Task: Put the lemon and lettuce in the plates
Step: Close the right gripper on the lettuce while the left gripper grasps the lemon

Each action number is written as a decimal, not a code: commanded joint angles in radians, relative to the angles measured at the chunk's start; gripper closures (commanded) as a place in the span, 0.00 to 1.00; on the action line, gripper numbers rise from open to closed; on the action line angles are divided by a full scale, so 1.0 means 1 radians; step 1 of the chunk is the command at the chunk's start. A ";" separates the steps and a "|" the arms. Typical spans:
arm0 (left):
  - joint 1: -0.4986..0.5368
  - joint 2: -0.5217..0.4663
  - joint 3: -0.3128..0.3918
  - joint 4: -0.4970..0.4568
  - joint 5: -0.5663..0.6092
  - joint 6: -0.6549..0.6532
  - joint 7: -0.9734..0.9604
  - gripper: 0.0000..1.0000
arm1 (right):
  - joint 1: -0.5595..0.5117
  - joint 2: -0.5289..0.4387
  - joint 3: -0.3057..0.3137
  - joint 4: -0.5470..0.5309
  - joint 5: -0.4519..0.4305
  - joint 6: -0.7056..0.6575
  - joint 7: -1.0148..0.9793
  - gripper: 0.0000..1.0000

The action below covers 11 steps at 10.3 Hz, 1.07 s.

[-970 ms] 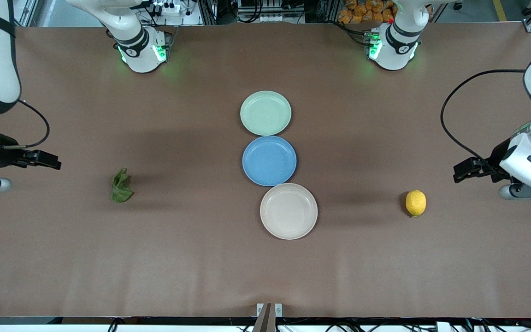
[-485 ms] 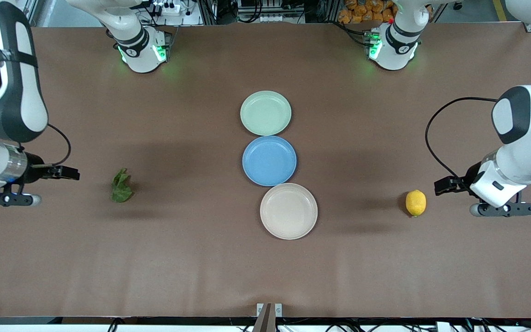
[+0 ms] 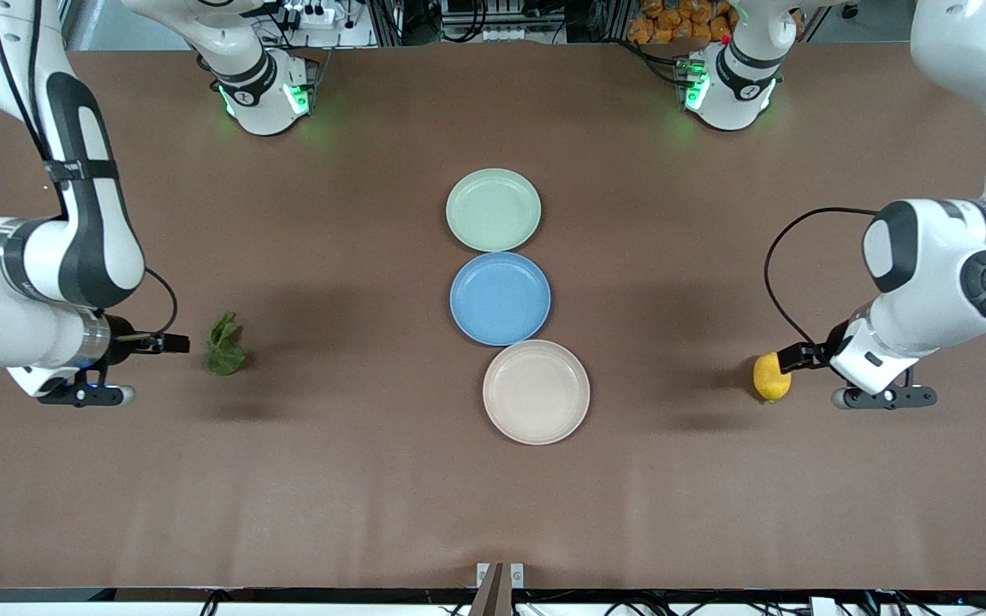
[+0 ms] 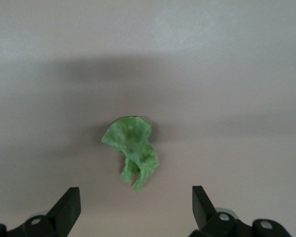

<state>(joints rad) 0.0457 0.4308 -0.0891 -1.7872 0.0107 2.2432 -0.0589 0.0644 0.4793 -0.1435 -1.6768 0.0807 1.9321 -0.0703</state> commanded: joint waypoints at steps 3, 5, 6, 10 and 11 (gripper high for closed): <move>0.016 0.104 -0.005 -0.021 0.006 0.137 0.022 0.00 | 0.017 0.062 -0.001 0.002 0.022 0.004 -0.014 0.00; 0.013 0.138 -0.003 -0.040 0.018 0.205 0.022 0.00 | 0.015 0.073 -0.001 -0.030 0.022 0.027 -0.014 0.00; 0.016 0.160 -0.003 -0.040 0.040 0.220 0.022 0.00 | 0.018 0.062 -0.001 -0.073 0.022 0.072 -0.014 0.00; 0.017 0.187 -0.003 -0.063 0.051 0.282 0.022 0.00 | 0.018 0.065 0.002 -0.130 0.024 0.166 -0.013 0.00; 0.016 0.189 -0.004 -0.069 0.051 0.283 0.022 0.00 | 0.018 0.070 0.002 -0.130 0.024 0.169 -0.014 0.00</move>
<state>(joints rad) 0.0560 0.6271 -0.0891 -1.8382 0.0391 2.5088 -0.0553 0.0797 0.5568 -0.1407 -1.7899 0.0920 2.0850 -0.0705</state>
